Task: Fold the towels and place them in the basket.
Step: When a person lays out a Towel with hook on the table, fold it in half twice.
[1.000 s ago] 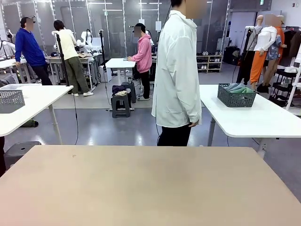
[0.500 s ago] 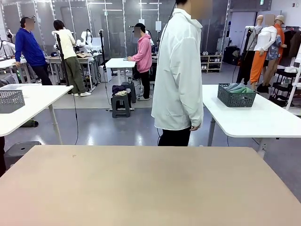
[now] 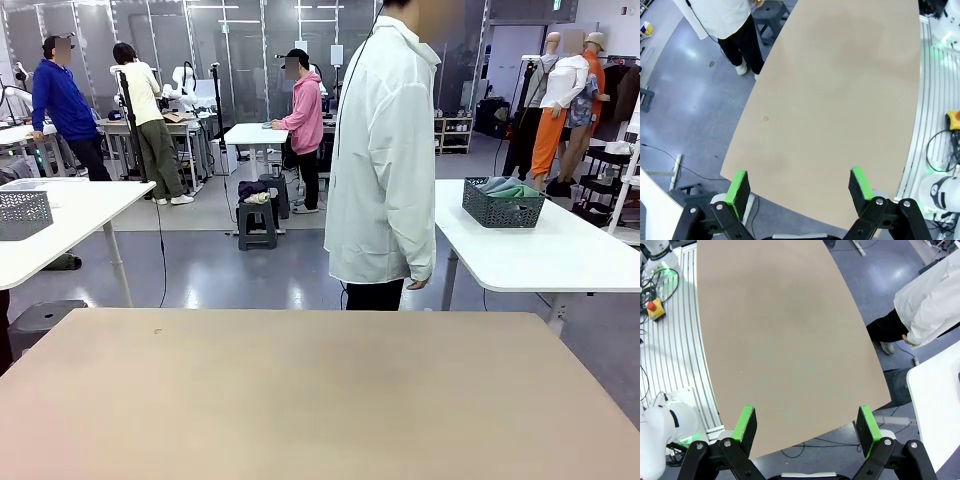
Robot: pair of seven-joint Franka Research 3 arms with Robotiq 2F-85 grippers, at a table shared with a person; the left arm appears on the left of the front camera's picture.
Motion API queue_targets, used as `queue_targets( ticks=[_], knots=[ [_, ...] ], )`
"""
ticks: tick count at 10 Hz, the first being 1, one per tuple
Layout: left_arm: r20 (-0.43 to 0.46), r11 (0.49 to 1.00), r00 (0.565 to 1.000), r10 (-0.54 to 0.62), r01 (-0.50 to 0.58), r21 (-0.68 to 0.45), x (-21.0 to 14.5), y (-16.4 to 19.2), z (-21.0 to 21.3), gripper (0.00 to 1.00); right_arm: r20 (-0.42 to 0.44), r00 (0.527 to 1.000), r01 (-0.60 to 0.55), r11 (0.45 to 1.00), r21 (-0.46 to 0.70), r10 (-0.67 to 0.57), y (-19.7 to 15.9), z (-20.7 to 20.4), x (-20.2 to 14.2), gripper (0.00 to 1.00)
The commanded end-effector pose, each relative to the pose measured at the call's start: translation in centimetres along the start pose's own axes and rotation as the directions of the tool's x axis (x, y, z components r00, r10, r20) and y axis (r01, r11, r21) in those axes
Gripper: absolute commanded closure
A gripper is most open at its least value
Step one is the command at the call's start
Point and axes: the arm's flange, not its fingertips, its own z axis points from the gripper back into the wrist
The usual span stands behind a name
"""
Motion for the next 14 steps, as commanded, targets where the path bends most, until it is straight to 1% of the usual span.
queue_targets(
  ticks=[1,6,7,10,14],
  knots=[
    [0.008,1.0,1.0,-0.007,0.007,-0.008,0.0,0.0,0.3,0.0,0.0,1.0,-0.005,1.0,-0.003,0.005,-0.1,-0.3,0.0,0.0],
    [0.008,1.0,1.0,-0.007,0.007,-0.008,0.0,0.0,0.3,0.0,0.0,1.0,-0.005,1.0,-0.003,0.005,-0.1,-0.3,0.0,0.0],
    [-0.002,1.0,1.0,0.003,-0.003,0.002,-0.1,0.0,0.1,0.0,-0.014,1.0,0.014,1.0,-0.003,-0.014,-0.1,-0.2,0.1,0.0],
    [0.128,1.0,0.992,-0.007,0.01,-0.026,-0.8,0.5,3.0,0.0,0.087,0.996,-0.014,1.0,0.027,0.011,-0.8,2.4,-0.6,0.0],
    [0.222,0.998,0.974,-0.037,0.046,-0.032,-0.8,1.0,6.0,0.0,0.224,0.974,-0.047,0.998,0.052,0.034,-0.8,5.3,-0.8,0.0]
  ],
)
